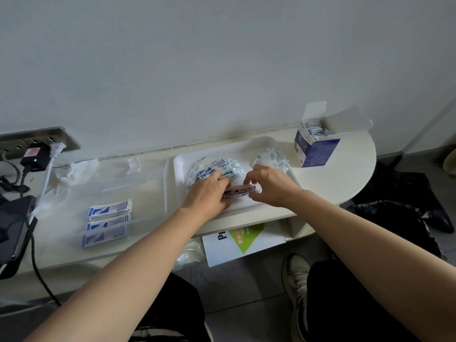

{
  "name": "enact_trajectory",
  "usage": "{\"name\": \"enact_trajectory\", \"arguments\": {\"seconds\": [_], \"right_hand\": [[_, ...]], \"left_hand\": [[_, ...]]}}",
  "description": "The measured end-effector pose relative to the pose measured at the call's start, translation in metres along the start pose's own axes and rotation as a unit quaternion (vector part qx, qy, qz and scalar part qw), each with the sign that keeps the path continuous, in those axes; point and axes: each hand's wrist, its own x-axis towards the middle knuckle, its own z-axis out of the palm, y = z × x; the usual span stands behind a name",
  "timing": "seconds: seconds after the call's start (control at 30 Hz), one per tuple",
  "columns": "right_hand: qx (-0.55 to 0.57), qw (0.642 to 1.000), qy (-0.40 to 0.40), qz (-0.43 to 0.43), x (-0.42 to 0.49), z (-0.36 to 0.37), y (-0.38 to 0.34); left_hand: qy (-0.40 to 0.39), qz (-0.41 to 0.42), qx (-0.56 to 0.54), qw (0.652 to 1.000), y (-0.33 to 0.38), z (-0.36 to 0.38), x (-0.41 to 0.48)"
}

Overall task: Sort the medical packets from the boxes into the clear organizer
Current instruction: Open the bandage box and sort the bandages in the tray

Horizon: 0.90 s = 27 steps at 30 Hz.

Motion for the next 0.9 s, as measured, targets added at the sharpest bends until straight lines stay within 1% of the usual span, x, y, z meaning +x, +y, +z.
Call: {"name": "enact_trajectory", "arguments": {"seconds": [0.2, 0.27, 0.37, 0.5, 0.6, 0.73, 0.83, 0.9], "right_hand": [[0.038, 0.999, -0.027, 0.014, 0.002, 0.001, -0.001], [0.054, 0.998, -0.026, 0.026, 0.003, 0.002, 0.0], [0.068, 0.997, -0.038, 0.029, 0.005, 0.004, -0.001], [0.095, 0.994, -0.032, 0.042, 0.005, 0.004, -0.002], [0.094, 0.994, -0.038, 0.051, 0.006, 0.007, -0.002], [0.126, 0.99, -0.008, 0.061, 0.01, 0.003, -0.003], [0.186, 0.98, 0.04, 0.056, 0.014, -0.014, -0.01], [0.233, 0.969, 0.07, 0.039, 0.017, -0.027, -0.022]], "left_hand": [[-0.002, -0.013, -0.075, 0.997, 0.0, 0.006, 0.002], [-0.005, -0.009, -0.093, 0.996, 0.003, 0.007, 0.004], [-0.016, -0.003, -0.102, 0.995, 0.006, 0.01, 0.005], [-0.01, -0.017, -0.113, 0.993, 0.005, 0.014, 0.006], [-0.01, -0.025, -0.115, 0.993, 0.006, 0.015, 0.006], [0.018, -0.041, -0.111, 0.993, 0.007, 0.005, 0.005], [0.044, -0.063, -0.094, 0.993, 0.004, -0.022, 0.004], [0.043, -0.075, -0.103, 0.991, -0.004, -0.046, 0.004]]}}
